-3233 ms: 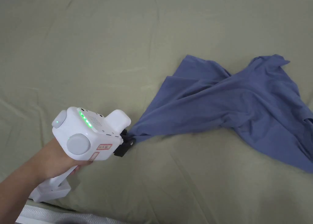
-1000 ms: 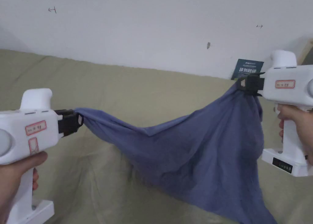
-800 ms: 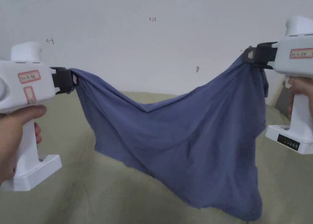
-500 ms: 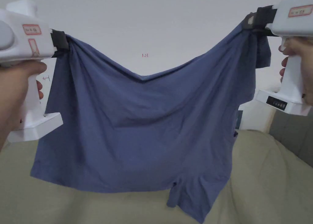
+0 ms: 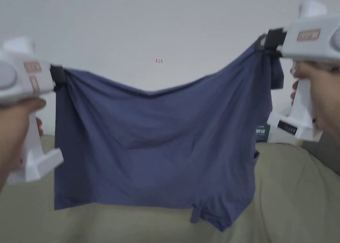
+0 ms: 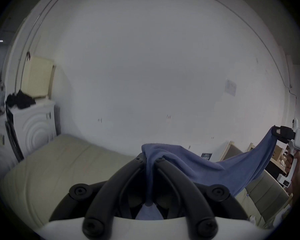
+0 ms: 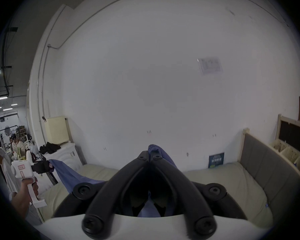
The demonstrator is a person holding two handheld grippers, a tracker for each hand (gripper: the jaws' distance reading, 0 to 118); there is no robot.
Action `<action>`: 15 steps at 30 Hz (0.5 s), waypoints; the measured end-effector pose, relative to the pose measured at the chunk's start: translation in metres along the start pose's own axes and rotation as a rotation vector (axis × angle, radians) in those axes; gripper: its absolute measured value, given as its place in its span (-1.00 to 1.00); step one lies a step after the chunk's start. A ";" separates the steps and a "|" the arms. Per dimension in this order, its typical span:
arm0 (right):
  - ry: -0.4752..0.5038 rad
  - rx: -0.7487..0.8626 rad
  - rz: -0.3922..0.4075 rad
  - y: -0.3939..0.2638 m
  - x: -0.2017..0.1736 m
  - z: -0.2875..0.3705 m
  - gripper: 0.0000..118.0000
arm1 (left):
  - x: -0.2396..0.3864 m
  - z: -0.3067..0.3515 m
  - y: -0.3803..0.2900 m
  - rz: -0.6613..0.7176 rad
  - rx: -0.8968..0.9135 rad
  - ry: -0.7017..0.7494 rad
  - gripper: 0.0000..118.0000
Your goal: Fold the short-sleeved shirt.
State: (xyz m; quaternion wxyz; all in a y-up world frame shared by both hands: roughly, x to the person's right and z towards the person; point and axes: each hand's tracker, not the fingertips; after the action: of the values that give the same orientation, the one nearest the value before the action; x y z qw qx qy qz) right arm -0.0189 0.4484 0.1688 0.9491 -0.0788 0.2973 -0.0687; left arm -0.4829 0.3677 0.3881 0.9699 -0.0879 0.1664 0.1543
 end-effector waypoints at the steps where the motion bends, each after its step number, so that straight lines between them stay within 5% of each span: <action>1: 0.001 -0.003 -0.004 -0.015 0.004 -0.003 -0.98 | -0.006 -0.004 -0.021 0.010 -0.002 -0.010 -0.90; 7: 0.036 0.004 -0.035 -0.070 0.017 0.026 -0.98 | -0.035 -0.011 -0.115 0.058 -0.034 -0.031 -0.90; 15: 0.021 -0.077 -0.021 -0.137 -0.002 0.167 -0.98 | -0.048 0.106 -0.181 0.007 -0.133 -0.074 -0.90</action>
State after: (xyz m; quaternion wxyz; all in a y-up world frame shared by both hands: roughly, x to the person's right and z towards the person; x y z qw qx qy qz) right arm 0.0639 0.3328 0.3319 0.9414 -0.1179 0.3087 -0.0680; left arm -0.4354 0.2082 0.5250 0.9669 -0.1459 0.1201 0.1714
